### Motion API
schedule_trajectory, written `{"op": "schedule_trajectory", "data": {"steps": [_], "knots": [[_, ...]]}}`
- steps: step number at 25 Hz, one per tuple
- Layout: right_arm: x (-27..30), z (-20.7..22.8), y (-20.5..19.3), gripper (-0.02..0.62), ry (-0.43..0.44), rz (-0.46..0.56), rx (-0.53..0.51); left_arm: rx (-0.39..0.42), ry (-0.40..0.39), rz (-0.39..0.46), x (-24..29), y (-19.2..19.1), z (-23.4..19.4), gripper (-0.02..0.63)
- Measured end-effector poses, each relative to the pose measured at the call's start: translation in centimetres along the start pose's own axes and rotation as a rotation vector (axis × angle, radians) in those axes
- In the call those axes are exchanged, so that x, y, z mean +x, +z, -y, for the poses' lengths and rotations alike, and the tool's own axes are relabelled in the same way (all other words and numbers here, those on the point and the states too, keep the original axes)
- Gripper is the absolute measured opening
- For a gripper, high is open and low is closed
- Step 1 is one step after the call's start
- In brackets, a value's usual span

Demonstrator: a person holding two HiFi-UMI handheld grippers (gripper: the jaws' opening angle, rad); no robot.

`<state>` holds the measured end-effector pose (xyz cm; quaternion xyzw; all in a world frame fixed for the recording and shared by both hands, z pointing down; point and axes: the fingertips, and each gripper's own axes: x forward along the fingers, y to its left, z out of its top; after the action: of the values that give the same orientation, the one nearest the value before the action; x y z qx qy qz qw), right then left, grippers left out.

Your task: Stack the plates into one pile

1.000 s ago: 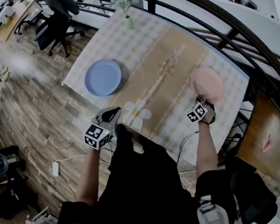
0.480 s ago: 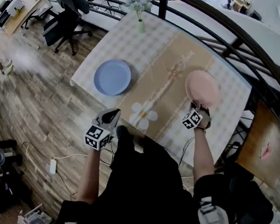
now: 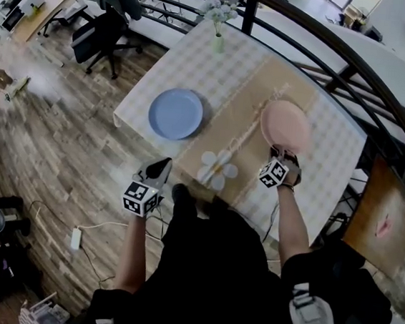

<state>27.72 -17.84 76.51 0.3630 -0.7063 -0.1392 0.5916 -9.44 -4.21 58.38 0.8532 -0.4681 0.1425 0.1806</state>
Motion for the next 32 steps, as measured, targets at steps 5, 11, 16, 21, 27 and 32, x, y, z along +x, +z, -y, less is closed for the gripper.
{"op": "schedule_trajectory", "data": {"steps": [5, 11, 16, 21, 27, 32], "knots": [[0.3, -1.0, 4.0, 0.021, 0.016, 0.039, -0.03, -0.009, 0.018, 0.007, -1.2, -0.1, -1.8, 0.0], [0.6, -3.0, 9.7, 0.021, 0.039, 0.094, -0.058, -0.022, 0.031, 0.015, -2.4, -0.6, -4.1, 0.0], [0.4, -4.3, 14.1, 0.021, 0.048, 0.139, -0.131, -0.027, 0.04, 0.023, -3.6, -0.6, -5.9, 0.0], [0.4, -6.3, 17.5, 0.021, 0.077, 0.172, -0.181, -0.042, 0.055, 0.032, -4.9, -1.0, -8.1, 0.0], [0.2, -7.8, 21.5, 0.021, 0.087, 0.203, -0.202, -0.054, 0.058, 0.032, -6.1, -1.5, -10.0, 0.0], [0.3, -8.7, 24.9, 0.021, 0.089, 0.233, -0.243, -0.059, 0.066, 0.031, -7.0, -1.7, -11.9, 0.0]]}}
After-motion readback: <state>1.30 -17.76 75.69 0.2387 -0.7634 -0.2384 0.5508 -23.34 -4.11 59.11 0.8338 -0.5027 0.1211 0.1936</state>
